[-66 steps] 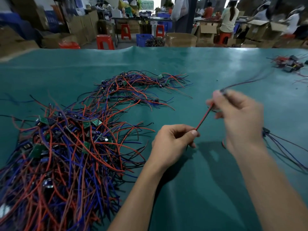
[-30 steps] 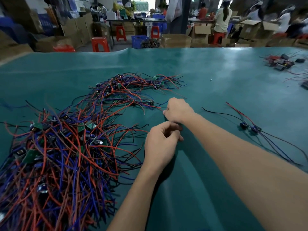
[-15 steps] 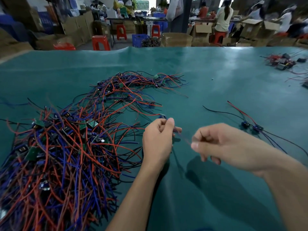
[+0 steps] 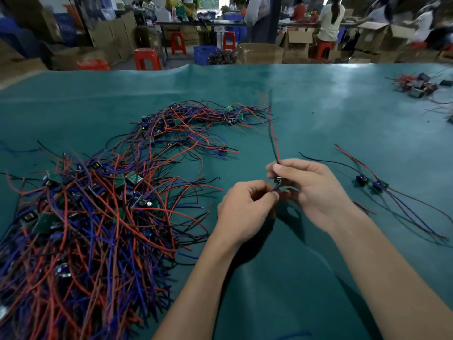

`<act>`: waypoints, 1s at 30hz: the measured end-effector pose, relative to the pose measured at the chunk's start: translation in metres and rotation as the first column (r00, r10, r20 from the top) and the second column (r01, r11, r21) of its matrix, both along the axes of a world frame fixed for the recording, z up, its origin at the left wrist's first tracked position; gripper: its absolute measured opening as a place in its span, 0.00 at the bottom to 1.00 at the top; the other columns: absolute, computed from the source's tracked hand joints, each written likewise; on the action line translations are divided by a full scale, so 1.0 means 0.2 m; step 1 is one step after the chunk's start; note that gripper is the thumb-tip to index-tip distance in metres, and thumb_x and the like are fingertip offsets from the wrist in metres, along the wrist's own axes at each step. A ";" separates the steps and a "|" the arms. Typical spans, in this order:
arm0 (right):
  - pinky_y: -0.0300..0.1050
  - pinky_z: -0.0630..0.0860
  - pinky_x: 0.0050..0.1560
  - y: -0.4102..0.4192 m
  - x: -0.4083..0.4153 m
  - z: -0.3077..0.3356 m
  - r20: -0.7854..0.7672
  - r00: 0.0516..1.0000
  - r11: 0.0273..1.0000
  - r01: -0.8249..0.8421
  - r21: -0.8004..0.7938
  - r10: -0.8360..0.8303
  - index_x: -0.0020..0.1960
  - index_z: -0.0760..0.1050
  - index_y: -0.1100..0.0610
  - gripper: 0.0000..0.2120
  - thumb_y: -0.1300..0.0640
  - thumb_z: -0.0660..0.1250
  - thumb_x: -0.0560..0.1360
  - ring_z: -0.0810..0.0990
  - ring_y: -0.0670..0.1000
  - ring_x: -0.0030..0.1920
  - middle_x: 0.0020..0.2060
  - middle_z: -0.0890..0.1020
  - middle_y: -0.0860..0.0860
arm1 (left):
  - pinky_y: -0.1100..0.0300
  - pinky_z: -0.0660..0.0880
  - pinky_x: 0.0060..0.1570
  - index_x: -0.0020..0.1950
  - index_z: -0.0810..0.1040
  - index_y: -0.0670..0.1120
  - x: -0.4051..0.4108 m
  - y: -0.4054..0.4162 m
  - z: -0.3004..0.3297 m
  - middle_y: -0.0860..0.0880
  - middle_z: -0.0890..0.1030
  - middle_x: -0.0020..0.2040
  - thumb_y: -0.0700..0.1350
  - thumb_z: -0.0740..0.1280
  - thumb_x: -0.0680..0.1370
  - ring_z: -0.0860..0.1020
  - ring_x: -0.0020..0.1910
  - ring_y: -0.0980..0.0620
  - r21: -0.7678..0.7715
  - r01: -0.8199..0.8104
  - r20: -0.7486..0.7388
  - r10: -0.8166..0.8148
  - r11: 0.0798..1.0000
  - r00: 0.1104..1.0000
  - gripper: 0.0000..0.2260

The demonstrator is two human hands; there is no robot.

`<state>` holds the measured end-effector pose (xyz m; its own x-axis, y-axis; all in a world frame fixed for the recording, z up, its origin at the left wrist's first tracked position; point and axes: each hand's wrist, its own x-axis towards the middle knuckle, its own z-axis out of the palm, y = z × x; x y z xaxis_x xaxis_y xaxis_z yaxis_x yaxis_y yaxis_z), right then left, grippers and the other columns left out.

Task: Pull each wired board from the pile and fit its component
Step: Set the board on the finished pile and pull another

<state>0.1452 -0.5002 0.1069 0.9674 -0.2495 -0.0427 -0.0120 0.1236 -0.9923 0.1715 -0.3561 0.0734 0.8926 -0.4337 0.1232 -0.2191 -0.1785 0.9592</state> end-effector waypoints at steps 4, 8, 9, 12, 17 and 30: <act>0.40 0.79 0.39 -0.02 -0.01 -0.02 0.086 0.994 0.997 0.067 0.026 -0.069 0.45 0.84 0.61 0.06 0.65 0.69 0.77 0.81 0.47 0.36 0.38 0.85 0.52 | 0.40 0.79 0.53 0.46 0.84 0.52 0.00 -0.01 -0.01 0.51 0.86 0.36 0.62 0.63 0.74 0.84 0.41 0.45 -0.029 -0.002 -0.029 0.001 1.000 1.000 0.17; 0.39 0.80 0.43 0.01 0.00 -0.05 0.173 0.981 0.997 0.080 0.025 -0.083 0.46 0.85 0.60 0.07 0.67 0.69 0.77 0.84 0.48 0.42 0.43 0.86 0.54 | 0.54 0.81 0.43 0.49 0.84 0.48 0.01 0.00 -0.02 0.50 0.86 0.36 0.52 0.68 0.77 0.82 0.35 0.53 -0.097 -0.026 -0.031 0.023 0.995 0.999 0.09; 0.39 0.80 0.45 0.02 0.00 -0.06 0.188 0.979 0.997 0.069 0.023 -0.072 0.46 0.85 0.60 0.07 0.68 0.69 0.77 0.84 0.49 0.44 0.43 0.87 0.54 | 0.58 0.79 0.40 0.48 0.84 0.48 0.01 0.00 -0.02 0.50 0.86 0.36 0.48 0.70 0.78 0.82 0.34 0.54 -0.128 -0.040 -0.040 0.036 0.991 0.999 0.05; 0.39 0.80 0.45 0.01 0.00 -0.06 0.199 0.978 0.998 0.068 0.007 -0.068 0.47 0.84 0.61 0.06 0.68 0.69 0.77 0.86 0.49 0.46 0.42 0.87 0.53 | 0.59 0.75 0.40 0.43 0.84 0.48 0.01 -0.01 -0.02 0.50 0.84 0.34 0.41 0.72 0.79 0.79 0.34 0.53 -0.177 -0.074 -0.041 0.067 0.982 0.997 0.05; 0.36 0.77 0.34 -0.07 -0.01 -0.02 0.229 0.947 0.946 0.269 -0.180 -0.225 0.43 0.83 0.57 0.08 0.67 0.70 0.77 0.83 0.45 0.34 0.36 0.87 0.50 | 0.60 0.72 0.39 0.40 0.84 0.43 0.01 0.00 -0.02 0.52 0.80 0.32 0.40 0.73 0.77 0.74 0.33 0.56 -0.154 -0.052 -0.013 0.051 0.987 0.999 0.06; 0.37 0.74 0.33 0.00 -0.01 -0.05 0.053 0.891 0.873 0.453 -0.184 -0.451 0.40 0.82 0.56 0.13 0.49 0.70 0.78 0.80 0.44 0.34 0.38 0.87 0.51 | 0.67 0.73 0.38 0.41 0.81 0.46 0.02 0.00 -0.01 0.54 0.81 0.32 0.37 0.70 0.79 0.76 0.32 0.58 -0.339 -0.267 -0.049 0.266 0.902 0.963 0.08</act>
